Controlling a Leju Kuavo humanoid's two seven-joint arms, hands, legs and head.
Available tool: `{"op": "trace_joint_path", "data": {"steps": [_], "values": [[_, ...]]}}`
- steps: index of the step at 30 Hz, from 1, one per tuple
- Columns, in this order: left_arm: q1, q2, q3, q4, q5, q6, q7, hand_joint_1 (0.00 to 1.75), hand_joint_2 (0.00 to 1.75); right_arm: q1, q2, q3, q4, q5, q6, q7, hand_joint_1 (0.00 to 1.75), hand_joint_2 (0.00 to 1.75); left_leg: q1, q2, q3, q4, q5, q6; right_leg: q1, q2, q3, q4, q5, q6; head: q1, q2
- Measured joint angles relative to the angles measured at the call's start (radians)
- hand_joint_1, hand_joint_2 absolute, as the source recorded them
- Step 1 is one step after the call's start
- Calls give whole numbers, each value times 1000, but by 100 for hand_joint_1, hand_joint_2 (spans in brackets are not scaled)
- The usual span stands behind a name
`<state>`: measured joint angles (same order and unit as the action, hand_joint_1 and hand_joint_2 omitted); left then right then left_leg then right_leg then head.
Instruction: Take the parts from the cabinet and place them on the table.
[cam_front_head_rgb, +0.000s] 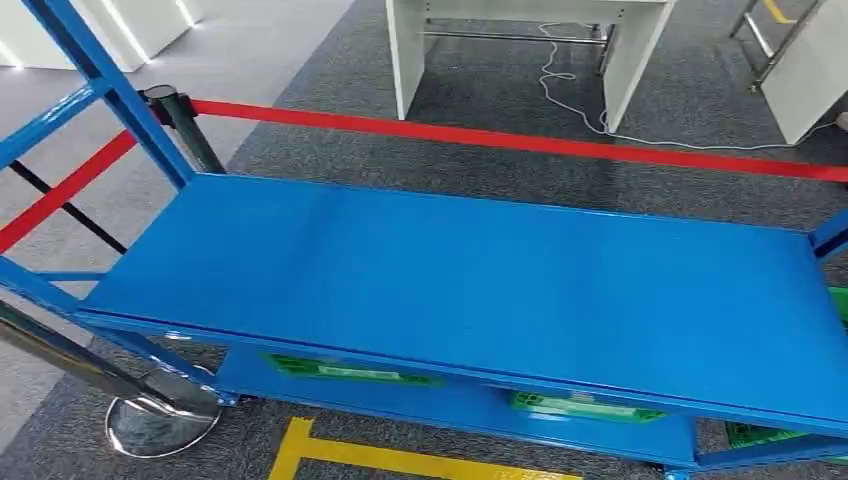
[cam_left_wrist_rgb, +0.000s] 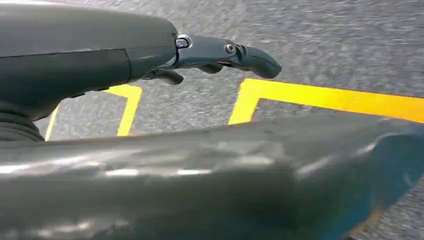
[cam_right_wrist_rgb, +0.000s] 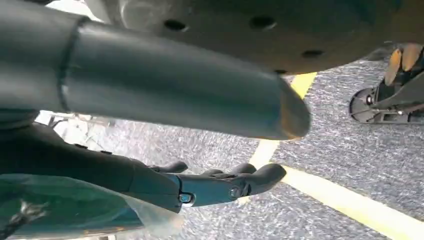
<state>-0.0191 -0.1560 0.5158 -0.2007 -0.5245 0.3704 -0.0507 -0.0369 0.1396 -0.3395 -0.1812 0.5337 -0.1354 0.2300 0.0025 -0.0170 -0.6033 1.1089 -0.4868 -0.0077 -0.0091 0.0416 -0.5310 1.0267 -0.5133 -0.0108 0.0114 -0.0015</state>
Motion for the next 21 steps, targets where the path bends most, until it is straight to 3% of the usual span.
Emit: {"op": "trace_joint_path", "data": {"steps": [1, 2, 3, 4, 5, 6, 7, 8, 10, 11, 12, 13, 15, 16, 17, 18, 20, 21], "values": [[1, 1, 0, 0, -1, 0, 0, 0, 0, 1, 0, -2, 0, 0, 0, 0, 0, 0, 0, -29, 19, -57, 27, 7, -2, 7, -14, -3, -2, 1, 0, 0], [1, 2, 0, 0, -2, 0, 1, 0, 0, -2, 1, -3, 0, -1, 0, 0, 0, 0, -1, -37, 11, -49, -43, 13, 0, 18, 3, 0, -2, 5, 2, 0], [2, 2, 0, 0, -4, 0, 3, 0, 0, -5, 1, -5, 0, -1, 0, 0, 0, 0, -5, -38, 15, -61, -34, 22, -1, 29, -7, 3, -3, 15, -2, 0], [4, 3, 0, 0, -7, 0, 3, 0, 0, -5, 1, -5, 0, -2, 0, 0, 0, 0, -5, -33, 18, -65, 9, 26, 0, 39, -8, 3, -5, 20, -2, 0], [4, 4, 0, 0, -9, 0, 9, 0, 0, -1, 1, -5, 0, -2, 0, 1, 0, 0, -5, -25, 24, -66, 9, 28, 0, 48, -12, -4, -6, 25, -1, 0], [1, 0, 0, 0, -12, 0, 10, 0, 0, -1, 0, -6, 0, -2, 0, 2, 0, 0, 7, -12, 31, -82, 18, 35, 2, 47, -6, 1, -14, 30, -2, 0], [-5, 1, 0, 0, -13, 0, 10, 0, 0, -1, 0, -7, 0, -2, 0, 3, 0, 0, 6, -5, 34, -88, 19, 39, 4, 5, -14, 19, -28, 34, 0, 0], [-7, 0, 0, 0, -13, 0, 10, 0, 0, -3, 0, -10, 0, -2, 0, 5, 0, 0, 6, 1, 33, -89, 20, 44, 4, -18, -43, 71, -63, 35, 5, 0], [-5, 0, 0, 0, -15, -1, 12, 0, 0, -7, 0, -14, 0, -2, 0, 5, 0, 0, 4, 25, 31, -89, 17, 48, 2, -31, -127, 228, -138, 44, 6, 0], [-4, 0, 0, 0, -15, -1, 12, 0, 0, -7, 0, -15, 0, -2, -1, 6, 0, 0, 4, 37, 30, -88, 16, 49, 0, -32, -159, 284, -152, 48, 5, 0], [-4, 0, 0, 0, -15, -1, 13, 0, 0, -7, 0, -16, 0, -2, -1, 6, 0, 0, 4, 46, 31, -88, 15, 49, -1, -33, -166, 292, -141, 51, 5, 0], [-3, -1, 0, 0, -15, -1, 14, 0, 0, -7, 0, -19, 0, -2, -1, 6, 0, 0, 4, 55, 31, -88, 14, 48, -2, -35, -152, 258, -109, 52, 5, 0], [-5, -3, 0, 0, -17, -1, 14, 0, 0, -4, 0, -22, 0, 0, -2, 10, 0, 0, 5, 70, 36, -88, 10, 43, -4, -61, -65, 85, -15, 52, 6, 0], [-5, -3, 0, 0, -18, -1, 14, 0, 0, -5, 0, -22, 0, 2, -3, 10, 0, 0, 4, 78, 39, -86, 7, 37, -4, -99, -22, 1, 5, 50, 6, 0], [-5, -2, 0, 0, -18, 0, 15, 0, 0, -9, 0, -22, 0, 3, -5, 10, 0, 0, -7, 84, 40, -83, 3, 29, -1, -105, -22, -7, 0, 40, 4, 0], [-4, -2, 0, 0, -19, 0, 15, 0, 0, -12, 0, -22, -1, 5, -7, 10, 0, 0, -4, 84, 38, -84, 2, 25, 0, -91, -11, -7, 3, 34, 4, 0], [-6, -2, 0, 0, -21, 0, 16, 0, 0, -10, 0, -23, -1, 8, -9, 13, 0, 0, -1, 94, 47, -90, 6, 15, 5, -81, -28, -5, 2, 24, 4, 0], [-6, -2, 0, 0, -21, 0, 16, 0, 0, -10, 0, -23, -1, 10, -12, 14, 0, 0, -1, 97, 48, -86, 2, 8, -1, -77, -16, -12, 8, 15, 5, 0]]}}
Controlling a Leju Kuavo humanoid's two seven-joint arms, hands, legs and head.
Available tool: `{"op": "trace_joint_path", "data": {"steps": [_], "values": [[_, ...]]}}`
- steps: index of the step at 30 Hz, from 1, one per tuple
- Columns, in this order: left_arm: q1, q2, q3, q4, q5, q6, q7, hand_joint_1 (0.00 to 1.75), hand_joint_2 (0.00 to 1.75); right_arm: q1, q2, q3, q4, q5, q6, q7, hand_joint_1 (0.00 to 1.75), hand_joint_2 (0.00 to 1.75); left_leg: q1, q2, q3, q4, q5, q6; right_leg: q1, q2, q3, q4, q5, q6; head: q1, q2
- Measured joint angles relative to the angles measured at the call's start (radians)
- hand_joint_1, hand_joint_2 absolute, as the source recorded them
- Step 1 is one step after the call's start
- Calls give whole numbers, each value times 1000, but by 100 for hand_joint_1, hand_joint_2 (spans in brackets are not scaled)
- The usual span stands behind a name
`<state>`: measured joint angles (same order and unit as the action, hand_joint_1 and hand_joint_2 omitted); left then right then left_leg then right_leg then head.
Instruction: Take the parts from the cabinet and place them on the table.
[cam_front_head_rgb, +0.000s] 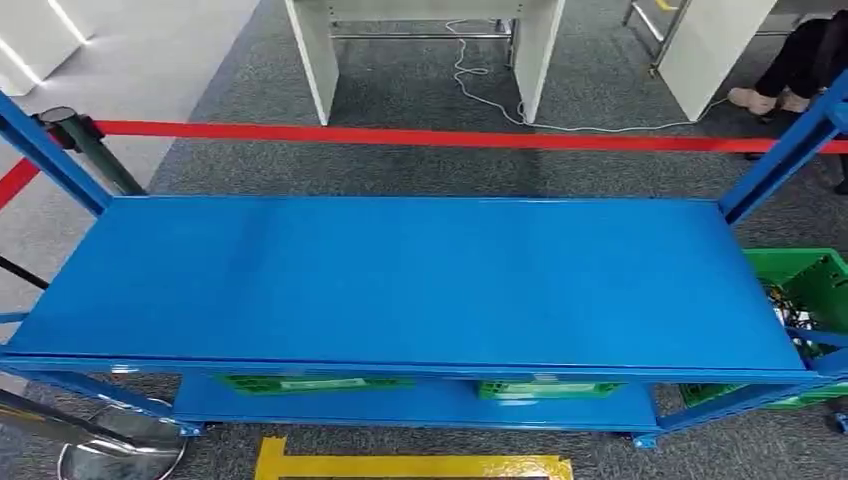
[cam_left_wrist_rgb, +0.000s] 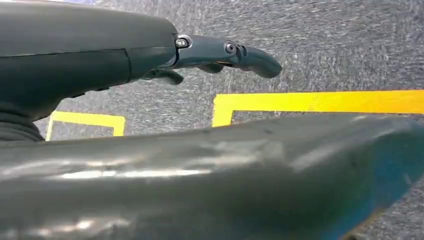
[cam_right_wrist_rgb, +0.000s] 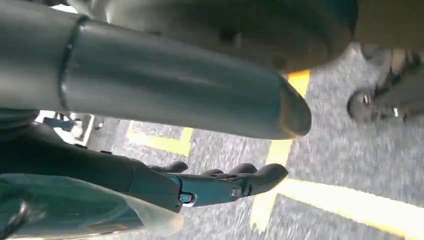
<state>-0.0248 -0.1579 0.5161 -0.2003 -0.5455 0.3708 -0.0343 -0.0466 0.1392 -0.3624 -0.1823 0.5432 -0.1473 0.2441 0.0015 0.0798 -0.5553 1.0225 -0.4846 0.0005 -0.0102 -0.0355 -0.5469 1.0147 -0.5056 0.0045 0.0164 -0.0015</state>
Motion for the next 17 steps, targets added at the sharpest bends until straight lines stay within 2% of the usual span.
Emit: {"op": "trace_joint_path", "data": {"steps": [1, 2, 4, 5, 6, 7, 8, 9, 10, 11, 12, 15, 16, 17], "values": [[0, 0, 0, 0, -3, 0, 0, 0, 0, 0, 0, 0, 0, 2, 0, 3, 0, 0, 4, -28, -4, 16, -16, -8, -4, 4, 4, -2, 2, -4, -3, 0], [0, 0, 0, 0, -6, 0, 0, 0, 0, -2, 0, 0, 0, 5, 0, 5, 0, 0, 6, -48, -21, 59, -50, -12, -4, 6, 5, -2, 2, -6, -7, 0], [2, 0, 0, 0, -8, 0, 0, 0, 0, -4, 0, -1, 0, 6, 0, 7, 0, 0, 8, -60, -78, 191, -119, -17, -4, 12, 5, -2, 3, -12, -6, 0], [3, 0, 0, 0, -8, 0, 0, 0, 0, -3, 0, -1, 0, 7, 0, 7, 0, 0, 8, -65, -121, 285, -156, -18, -3, 18, 5, -1, 2, -13, -6, 0], [4, 0, 0, 0, -8, 0, 0, 0, 0, -2, 0, -1, 0, 7, 0, 7, 0, 0, 8, -66, -139, 318, -158, -17, -2, 23, 6, -1, 1, -14, -6, 0], [5, 0, 0, 0, -8, 0, 1, 0, 0, -2, 0, -1, 0, 7, 0, 8, 0, 0, 8, -66, -134, 304, -132, -15, -1, 29, 8, -1, 0, -15, -6, 0], [6, 0, 0, 0, -8, 0, 1, 0, 175, -2, 0, -1, 0, 8, 0, 8, 0, 0, 8, -67, -113, 250, -91, -11, -1, 35, 11, -1, -2, -14, -6, 0], [5, 0, 0, 0, -9, 0, 1, 0, 175, -2, 0, -1, 0, 8, 0, 9, 0, 0, 7, -68, -75, 161, -37, -5, 0, 39, 16, -1, -3, -13, -6, 0], [3, 0, 0, 0, -10, 0, 1, 0, 175, -3, 0, -1, 0, 7, 0, 9, 0, 175, 6, -70, -34, 66, 11, 3, 0, 43, 21, -1, -6, -10, -6, 0], [2, 2, 0, 0, -10, 0, 1, 0, 175, -2, 0, -1, 0, 6, 0, 10, 0, 175, 2, -77, -13, 23, 10, 11, 2, 44, 11, -1, -9, -6, -5, 0], [1, 2, 0, 0, -10, 0, 1, 0, 175, -4, 0, -1, 0, 4, -3, 13, 0, 175, 0, -76, -8, 2, 5, 11, 5, 48, 16, 4, -13, 1, -5, 0], [4, 5, -7, -1, 11, -5, 2, 0, 175, 0, -1, 0, -3, 5, -31, 17, 0, 175, -3, -76, -13, 3, 6, 19, 1, 47, 16, -4, -10, 19, -5, 0], [9, 8, -17, -3, 28, -15, 5, 0, 175, 6, -5, 5, -9, -5, -32, 11, 0, 175, 6, -74, -6, -12, 13, 27, -3, 46, 9, 2, -20, 25, -6, 0], [12, 11, -26, -6, 39, -23, 6, 0, 175, 14, -9, 8, -11, -14, -32, 5, 0, 175, 5, -72, -3, -16, 15, 30, -2, 43, 1, 25, -37, 29, -3, 0]]}}
